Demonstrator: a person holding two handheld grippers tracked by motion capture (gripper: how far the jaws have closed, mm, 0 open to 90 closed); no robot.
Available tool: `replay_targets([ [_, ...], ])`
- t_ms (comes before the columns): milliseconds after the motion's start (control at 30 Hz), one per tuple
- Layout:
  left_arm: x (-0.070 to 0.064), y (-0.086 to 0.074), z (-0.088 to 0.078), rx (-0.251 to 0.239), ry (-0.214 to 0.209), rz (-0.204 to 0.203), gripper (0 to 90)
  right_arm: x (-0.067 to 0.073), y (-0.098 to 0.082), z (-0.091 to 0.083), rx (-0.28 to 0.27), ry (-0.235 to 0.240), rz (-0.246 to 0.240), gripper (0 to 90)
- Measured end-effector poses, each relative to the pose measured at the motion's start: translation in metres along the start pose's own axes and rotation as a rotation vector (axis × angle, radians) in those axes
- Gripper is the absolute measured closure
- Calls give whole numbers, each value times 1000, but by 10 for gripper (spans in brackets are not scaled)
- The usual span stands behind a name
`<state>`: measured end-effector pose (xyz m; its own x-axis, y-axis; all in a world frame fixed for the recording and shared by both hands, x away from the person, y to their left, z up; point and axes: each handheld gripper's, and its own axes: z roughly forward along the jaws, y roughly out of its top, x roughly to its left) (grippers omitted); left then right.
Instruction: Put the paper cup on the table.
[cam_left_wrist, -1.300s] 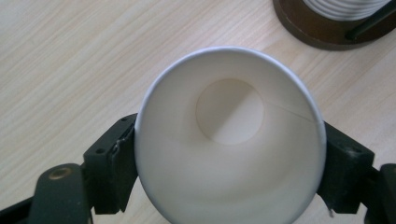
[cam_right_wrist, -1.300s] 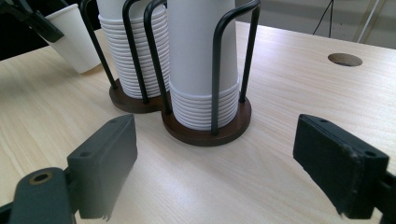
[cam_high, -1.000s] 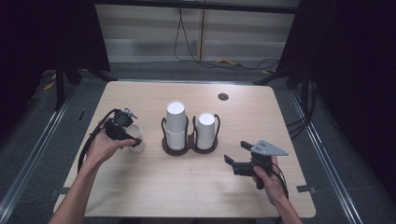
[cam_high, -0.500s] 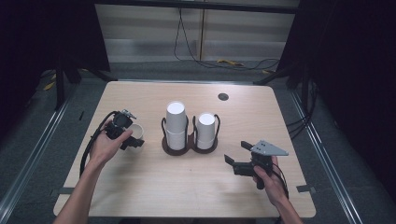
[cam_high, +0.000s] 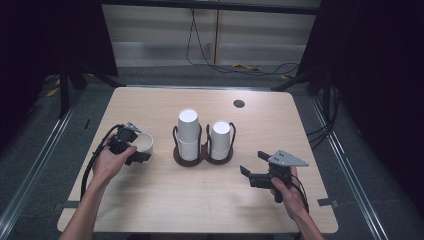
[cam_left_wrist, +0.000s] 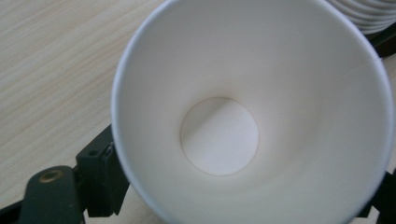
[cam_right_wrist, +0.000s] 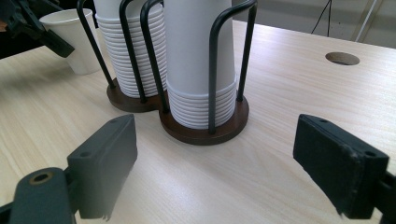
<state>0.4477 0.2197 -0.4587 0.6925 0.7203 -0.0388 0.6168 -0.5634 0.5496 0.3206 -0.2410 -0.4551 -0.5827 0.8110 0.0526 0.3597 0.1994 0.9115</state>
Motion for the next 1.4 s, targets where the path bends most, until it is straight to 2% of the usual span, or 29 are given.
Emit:
replay_targets([
  [33, -1, -1, 0, -14, -8, -16, 158, 0, 0, 0, 1, -2, -3, 138],
  [133, -2, -5, -2, -27, 2, -4, 164, 0, 0, 0, -1, -5, -5, 137],
  [233, -4, -7, -6, -58, -6, -6, 161, 0, 0, 0, 3, -6, -3, 138],
  [300, -5, -8, -10, -64, 10, 2, 164, 0, 0, 0, 3, -5, -4, 138],
  [333, -4, -9, -13, -78, 1, 1, 161, 0, 0, 0, 0, -6, -4, 137],
  [367, -5, -11, -15, -112, -2, -23, 162, 0, 0, 0, 1, -4, -7, 138],
  [400, -5, -12, -18, -129, -4, -28, 165, 0, 0, -1, 0, -5, -5, 137],
  [533, -9, -16, -25, -151, 10, -26, 165, -1, 0, -1, -1, -12, 0, 137],
  [633, -10, -21, -31, -195, 7, -44, 165, -1, 0, -2, -4, -9, 0, 137],
  [700, -10, -25, -36, -204, 14, -53, 166, -1, 0, -2, -2, -11, 1, 138],
  [833, -12, -34, -42, -250, -20, -59, 164, -1, 0, -3, -3, -13, 2, 138],
  [900, -15, -37, -42, -267, -20, -78, 161, -1, 0, -4, 0, -16, 0, 138],
  [967, -19, -42, -42, -280, 11, -85, 161, -2, -1, -4, -3, -27, 7, 139],
  [1067, -25, -51, -44, -336, -28, -94, 161, -3, -1, -6, -3, -33, 10, 138],
  [1100, -29, -54, -45, -361, -23, -93, 160, -3, -1, -6, -2, -36, 13, 138],
  [1167, -34, -59, -47, -370, -4, -73, 160, -2, -1, -7, -1, -35, 12, 138],
  [1200, -37, -61, -48, -384, -7, -76, 160, -2, -1, -7, 1, -36, 11, 138],
  [1267, -41, -66, -50, -412, -40, -99, 160, -1, -1, -6, 6, -29, 5, 138],
  [1333, -46, -71, -51, -440, -49, -108, 160, 0, -2, -6, 18, -31, 1, 138],
  [1400, -53, -74, -51, -445, -31, -100, 160, 1, -3, -7, 22, -28, -3, 139],
])
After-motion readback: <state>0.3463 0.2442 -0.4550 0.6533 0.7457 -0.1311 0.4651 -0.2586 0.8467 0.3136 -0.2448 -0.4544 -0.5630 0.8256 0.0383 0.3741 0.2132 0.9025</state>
